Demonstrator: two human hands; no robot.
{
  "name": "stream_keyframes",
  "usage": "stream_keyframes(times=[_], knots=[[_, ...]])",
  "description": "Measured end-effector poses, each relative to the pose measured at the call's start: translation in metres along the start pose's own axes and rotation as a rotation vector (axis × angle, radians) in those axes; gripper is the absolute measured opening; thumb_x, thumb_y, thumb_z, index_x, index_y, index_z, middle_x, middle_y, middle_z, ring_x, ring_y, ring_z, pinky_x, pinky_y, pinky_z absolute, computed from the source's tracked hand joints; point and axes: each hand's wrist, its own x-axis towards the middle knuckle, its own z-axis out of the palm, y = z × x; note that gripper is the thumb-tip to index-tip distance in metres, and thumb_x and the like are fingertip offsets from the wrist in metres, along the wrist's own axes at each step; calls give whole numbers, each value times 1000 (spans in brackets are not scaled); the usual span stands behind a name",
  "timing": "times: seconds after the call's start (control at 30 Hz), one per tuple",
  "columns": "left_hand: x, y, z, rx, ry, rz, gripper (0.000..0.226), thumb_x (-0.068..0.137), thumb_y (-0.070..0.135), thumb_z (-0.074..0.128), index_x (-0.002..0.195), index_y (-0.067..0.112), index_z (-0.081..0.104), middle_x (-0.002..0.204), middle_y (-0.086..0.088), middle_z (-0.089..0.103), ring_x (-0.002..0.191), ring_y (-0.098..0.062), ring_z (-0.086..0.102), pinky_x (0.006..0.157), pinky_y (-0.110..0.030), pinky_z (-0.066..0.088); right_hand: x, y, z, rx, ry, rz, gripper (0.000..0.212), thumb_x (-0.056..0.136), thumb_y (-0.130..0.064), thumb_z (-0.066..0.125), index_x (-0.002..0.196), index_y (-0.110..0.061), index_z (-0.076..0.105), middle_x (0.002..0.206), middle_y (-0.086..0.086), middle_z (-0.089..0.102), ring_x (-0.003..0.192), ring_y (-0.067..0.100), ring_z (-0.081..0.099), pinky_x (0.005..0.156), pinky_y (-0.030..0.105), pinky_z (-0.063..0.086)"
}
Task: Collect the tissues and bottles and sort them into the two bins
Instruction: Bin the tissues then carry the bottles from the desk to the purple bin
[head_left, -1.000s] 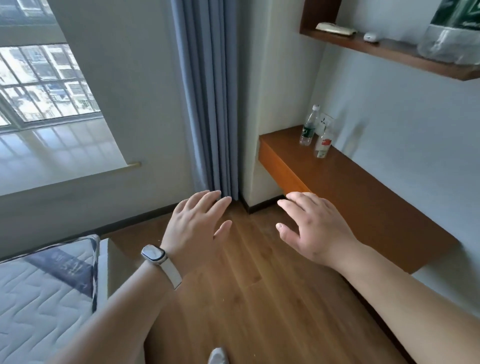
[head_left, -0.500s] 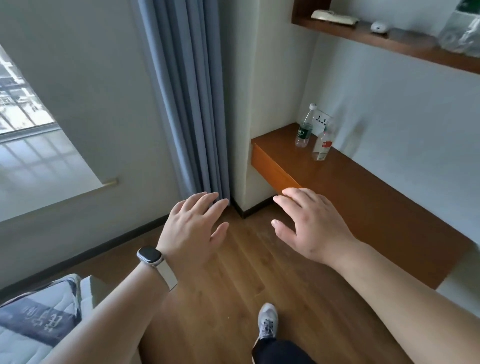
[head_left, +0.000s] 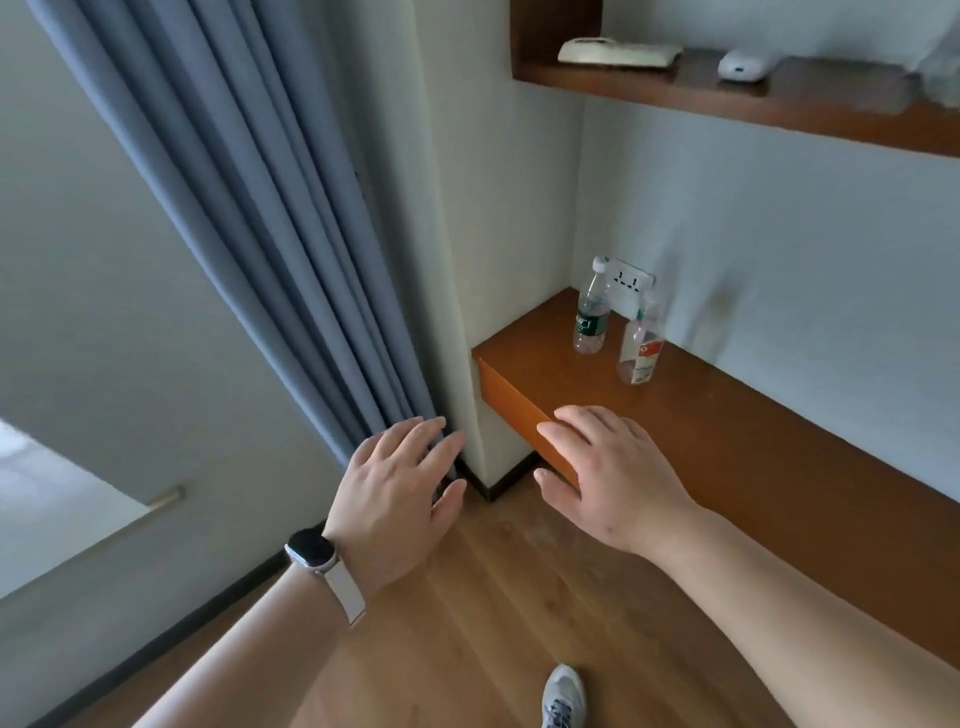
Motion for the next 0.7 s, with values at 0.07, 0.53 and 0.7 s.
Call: stream_keyframes(times=[0.07,0.53,0.7], knots=[[40,2,5,9,-10,39,43,92,43,49,131,25,56,134,2,57,128,-23,50,100,-42,43,21,25,-3,1,-9,16,56,95,-55,31,134,-20,50,136,1,51,128,21,45,102,40,41],[199,18,47,-43,-19,232,42,93,39,52,131,23,55,135,-2,58,126,-26,53,98,-49,46,75,129,-11,-52,1,255,52,94,-55,35,133,-23,49,138,-1,48,128,21,43,104,42,39],[242,5,74,-57,-61,309,45,90,41,59,132,25,55,136,-1,56,127,-25,51,101,-47,43,93,140,-3,-79,-28,354,51,94,-55,31,132,-26,48,139,-4,47,129,19,42,106,41,38]])
